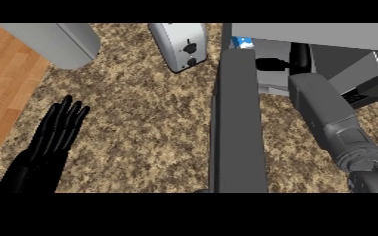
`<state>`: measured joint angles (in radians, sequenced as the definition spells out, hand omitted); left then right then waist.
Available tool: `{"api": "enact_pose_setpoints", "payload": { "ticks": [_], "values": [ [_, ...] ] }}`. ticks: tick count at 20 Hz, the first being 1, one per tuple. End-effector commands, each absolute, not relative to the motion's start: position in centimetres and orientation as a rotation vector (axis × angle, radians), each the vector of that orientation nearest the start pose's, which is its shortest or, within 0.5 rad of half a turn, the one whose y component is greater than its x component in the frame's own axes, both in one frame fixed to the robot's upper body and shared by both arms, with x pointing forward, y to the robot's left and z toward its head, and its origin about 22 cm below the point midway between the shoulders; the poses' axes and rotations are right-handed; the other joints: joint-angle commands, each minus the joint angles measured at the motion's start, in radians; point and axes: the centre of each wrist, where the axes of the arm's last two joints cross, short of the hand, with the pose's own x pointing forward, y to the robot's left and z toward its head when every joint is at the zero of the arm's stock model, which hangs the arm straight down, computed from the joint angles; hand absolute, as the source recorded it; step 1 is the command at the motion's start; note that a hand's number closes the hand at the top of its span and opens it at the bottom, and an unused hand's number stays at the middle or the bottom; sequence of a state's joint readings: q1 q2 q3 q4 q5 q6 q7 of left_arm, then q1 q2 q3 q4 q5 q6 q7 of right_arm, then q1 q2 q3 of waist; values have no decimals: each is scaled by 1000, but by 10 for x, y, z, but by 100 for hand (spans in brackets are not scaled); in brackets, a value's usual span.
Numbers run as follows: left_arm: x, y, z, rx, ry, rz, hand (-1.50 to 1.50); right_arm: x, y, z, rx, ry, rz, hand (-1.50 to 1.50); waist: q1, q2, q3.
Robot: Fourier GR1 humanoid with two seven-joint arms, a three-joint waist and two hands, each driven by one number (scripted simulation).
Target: Pick up the milk, place it into the microwave and close the microwave
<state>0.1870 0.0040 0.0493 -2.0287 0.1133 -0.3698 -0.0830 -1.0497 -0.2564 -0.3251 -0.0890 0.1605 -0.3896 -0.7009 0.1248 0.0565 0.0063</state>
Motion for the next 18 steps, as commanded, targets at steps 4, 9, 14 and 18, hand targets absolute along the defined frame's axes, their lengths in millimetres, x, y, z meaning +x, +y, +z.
{"api": "enact_pose_setpoints", "payload": {
  "ticks": [4,9,14,18],
  "values": [
    [186,234,72,-265,-1937,-203,-150,417,-258,-2,-449,-1809,122,-150,-34,-15,-1],
    [194,238,69,-286,-1908,-234,-150,409,-229,-20,-381,-1817,100,-150,-41,-18,-2],
    [190,234,49,-331,-1853,-264,-150,395,-253,-36,-218,-1819,42,-150,-69,-31,-3],
    [210,236,37,-375,-1826,-328,-150,385,-239,-53,-167,-1823,42,-150,-94,-41,-5]
  ]
}}
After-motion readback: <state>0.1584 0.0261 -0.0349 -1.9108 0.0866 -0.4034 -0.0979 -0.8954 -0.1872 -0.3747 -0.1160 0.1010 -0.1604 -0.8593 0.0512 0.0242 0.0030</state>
